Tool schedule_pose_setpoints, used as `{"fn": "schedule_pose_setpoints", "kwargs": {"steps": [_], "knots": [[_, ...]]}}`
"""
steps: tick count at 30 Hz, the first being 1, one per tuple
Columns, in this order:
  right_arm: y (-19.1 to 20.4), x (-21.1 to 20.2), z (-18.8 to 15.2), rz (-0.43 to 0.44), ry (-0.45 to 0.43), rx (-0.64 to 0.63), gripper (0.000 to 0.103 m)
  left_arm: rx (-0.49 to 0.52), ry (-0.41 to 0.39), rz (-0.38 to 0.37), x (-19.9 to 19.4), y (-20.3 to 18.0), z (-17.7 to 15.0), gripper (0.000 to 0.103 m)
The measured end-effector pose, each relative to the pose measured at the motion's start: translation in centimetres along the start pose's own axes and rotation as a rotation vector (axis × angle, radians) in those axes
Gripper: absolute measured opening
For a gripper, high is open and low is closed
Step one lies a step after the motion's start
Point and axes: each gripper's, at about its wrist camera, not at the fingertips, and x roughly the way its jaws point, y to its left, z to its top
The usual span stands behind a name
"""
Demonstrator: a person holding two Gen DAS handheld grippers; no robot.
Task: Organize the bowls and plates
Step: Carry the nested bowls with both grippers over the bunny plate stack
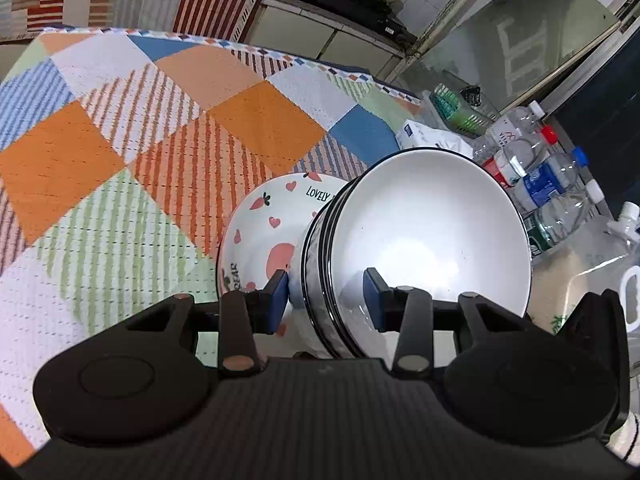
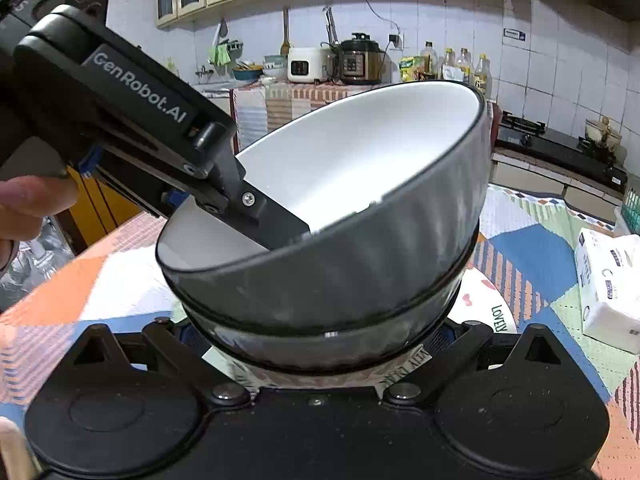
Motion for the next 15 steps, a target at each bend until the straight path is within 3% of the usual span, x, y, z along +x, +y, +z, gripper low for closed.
{"fn": "schedule_pose_setpoints", "kwargs": {"steps": [15], "knots": [[-2.7, 2.8, -1.0, -0.073, 0.084, -0.015, 0.1, -0.035, -0.01, 0.001, 5.1, 0.4, 0.7, 0.039]]}}
